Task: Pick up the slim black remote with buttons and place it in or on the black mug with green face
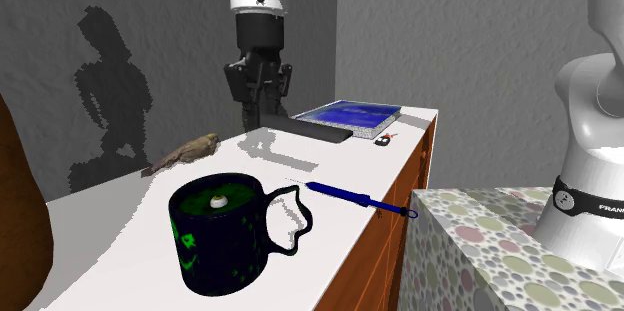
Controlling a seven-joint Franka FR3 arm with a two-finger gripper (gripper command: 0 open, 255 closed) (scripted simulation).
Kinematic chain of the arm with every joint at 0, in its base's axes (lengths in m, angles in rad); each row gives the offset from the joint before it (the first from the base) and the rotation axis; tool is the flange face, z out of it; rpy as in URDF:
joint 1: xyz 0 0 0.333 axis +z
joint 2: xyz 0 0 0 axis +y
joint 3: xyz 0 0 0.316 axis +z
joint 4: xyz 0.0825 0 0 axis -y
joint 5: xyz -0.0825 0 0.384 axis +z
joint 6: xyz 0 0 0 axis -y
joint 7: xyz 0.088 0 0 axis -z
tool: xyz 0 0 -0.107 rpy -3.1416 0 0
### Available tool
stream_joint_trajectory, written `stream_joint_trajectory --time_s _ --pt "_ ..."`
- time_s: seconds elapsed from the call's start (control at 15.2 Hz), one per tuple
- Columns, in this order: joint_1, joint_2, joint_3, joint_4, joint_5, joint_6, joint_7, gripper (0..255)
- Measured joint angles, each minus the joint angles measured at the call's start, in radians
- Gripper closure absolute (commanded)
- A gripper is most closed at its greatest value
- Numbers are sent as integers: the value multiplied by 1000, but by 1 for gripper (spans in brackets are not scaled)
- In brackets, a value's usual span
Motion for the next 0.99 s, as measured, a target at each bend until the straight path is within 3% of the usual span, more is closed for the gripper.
stream_joint_trajectory --time_s 0.53,0.99 --pt "1 -16 1 84 1 -100 3 255" --pt "90 79 42 221 -25 -141 133 255"
